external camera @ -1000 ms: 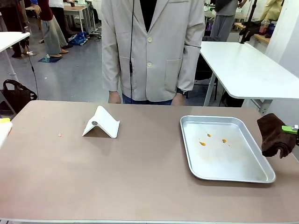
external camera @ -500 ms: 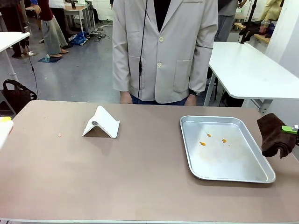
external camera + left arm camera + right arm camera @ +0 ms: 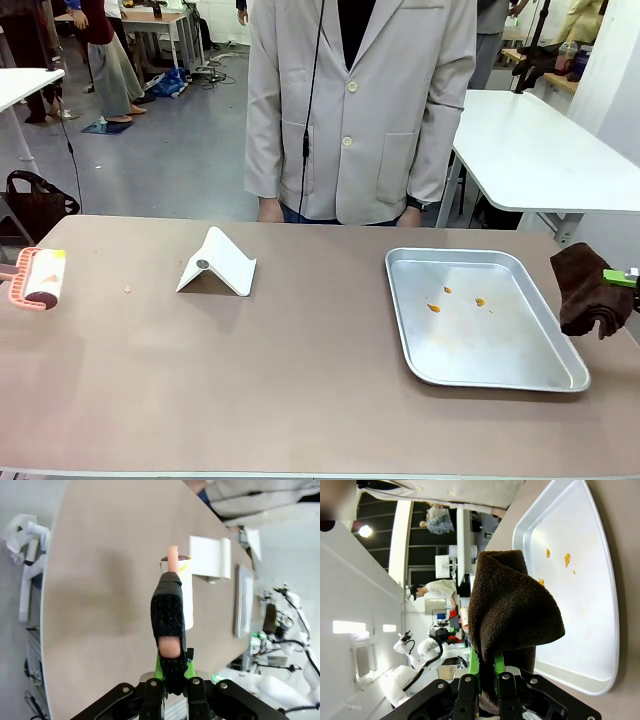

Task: Clean the surface of the table.
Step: If a person points to the right, clean the right side of the table with your right hand, and if they point to the left, clean the left side with your left hand.

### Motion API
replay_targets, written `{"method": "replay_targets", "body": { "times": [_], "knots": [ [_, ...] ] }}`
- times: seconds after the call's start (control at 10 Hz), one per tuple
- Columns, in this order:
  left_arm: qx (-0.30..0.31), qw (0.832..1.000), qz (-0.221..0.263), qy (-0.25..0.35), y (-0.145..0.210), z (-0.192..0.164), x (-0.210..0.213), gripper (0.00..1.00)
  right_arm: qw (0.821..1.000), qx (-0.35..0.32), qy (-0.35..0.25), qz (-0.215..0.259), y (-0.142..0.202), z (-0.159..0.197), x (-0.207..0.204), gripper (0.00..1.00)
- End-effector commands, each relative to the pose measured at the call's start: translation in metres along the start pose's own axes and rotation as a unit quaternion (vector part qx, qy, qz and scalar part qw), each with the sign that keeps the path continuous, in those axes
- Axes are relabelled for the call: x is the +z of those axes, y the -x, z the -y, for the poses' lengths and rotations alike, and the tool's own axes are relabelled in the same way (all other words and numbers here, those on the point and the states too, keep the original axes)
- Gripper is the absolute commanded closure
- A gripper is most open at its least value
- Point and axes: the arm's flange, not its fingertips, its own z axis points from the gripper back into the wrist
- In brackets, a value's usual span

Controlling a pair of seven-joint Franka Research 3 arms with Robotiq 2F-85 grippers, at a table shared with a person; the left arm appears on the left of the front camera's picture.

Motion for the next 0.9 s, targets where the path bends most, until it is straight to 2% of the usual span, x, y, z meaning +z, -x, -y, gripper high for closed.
{"method": "replay_targets", "body": {
  "times": [0.0, 0.8],
  "knots": [
    [0.021, 0.999, 0.008, -0.025, -0.006, 0.000, -0.015, 0.84, 1.000, -0.001, -0.002, 0.002, -0.001, -0.004, 0.001, 1.00],
    [0.038, 0.996, 0.007, -0.075, -0.045, -0.002, -0.080, 0.84, 1.000, -0.001, -0.002, 0.002, -0.001, -0.004, 0.001, 1.00]
  ]
}}
